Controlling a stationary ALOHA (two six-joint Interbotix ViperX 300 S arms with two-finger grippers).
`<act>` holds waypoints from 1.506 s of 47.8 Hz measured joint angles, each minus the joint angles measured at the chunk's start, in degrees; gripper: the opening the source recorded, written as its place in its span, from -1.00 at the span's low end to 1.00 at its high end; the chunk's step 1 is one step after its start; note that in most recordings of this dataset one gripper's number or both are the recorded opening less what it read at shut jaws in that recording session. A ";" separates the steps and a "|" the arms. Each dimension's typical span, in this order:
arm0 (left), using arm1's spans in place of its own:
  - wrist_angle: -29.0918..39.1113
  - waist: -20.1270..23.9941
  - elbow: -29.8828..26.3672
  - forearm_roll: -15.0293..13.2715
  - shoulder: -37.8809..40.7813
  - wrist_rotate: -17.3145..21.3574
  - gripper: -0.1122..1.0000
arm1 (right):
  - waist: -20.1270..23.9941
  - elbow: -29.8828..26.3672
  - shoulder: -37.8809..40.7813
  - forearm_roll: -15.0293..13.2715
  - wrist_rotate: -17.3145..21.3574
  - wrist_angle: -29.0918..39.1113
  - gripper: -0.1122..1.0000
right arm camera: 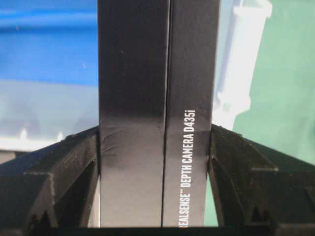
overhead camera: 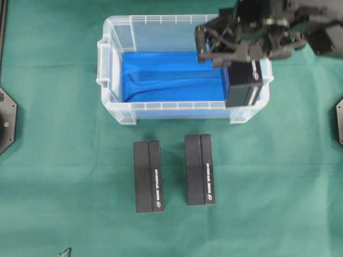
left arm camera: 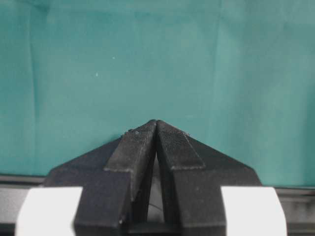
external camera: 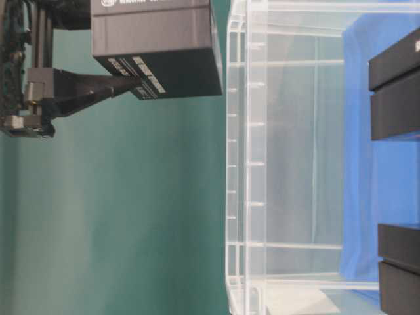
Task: Take the box out of the case with the right arm.
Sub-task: 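Carry the box forward and lower it right of the other boxes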
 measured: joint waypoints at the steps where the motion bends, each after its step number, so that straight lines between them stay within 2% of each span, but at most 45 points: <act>1: 0.09 0.00 0.00 0.00 0.00 0.00 -0.80 | 0.53 0.00 0.00 0.09 0.53 0.26 0.36; 12: 0.00 0.00 0.00 0.00 0.00 0.00 -0.80 | 7.03 0.00 -0.18 0.00 7.21 3.34 0.36; 28: 0.09 0.00 0.00 0.00 0.00 0.00 -0.80 | 19.16 0.00 -0.44 0.00 20.13 5.19 0.36; 37: 0.00 0.00 0.00 0.00 0.00 0.00 -0.80 | 25.05 0.00 -0.44 0.18 25.93 5.45 0.36; 43: 0.00 0.00 0.00 0.00 0.00 0.00 -0.80 | 26.37 0.00 -0.44 0.26 27.25 5.54 0.36; 72: 0.00 0.00 0.00 0.00 0.00 0.00 -0.80 | 26.37 0.00 -0.44 0.09 27.42 5.54 0.36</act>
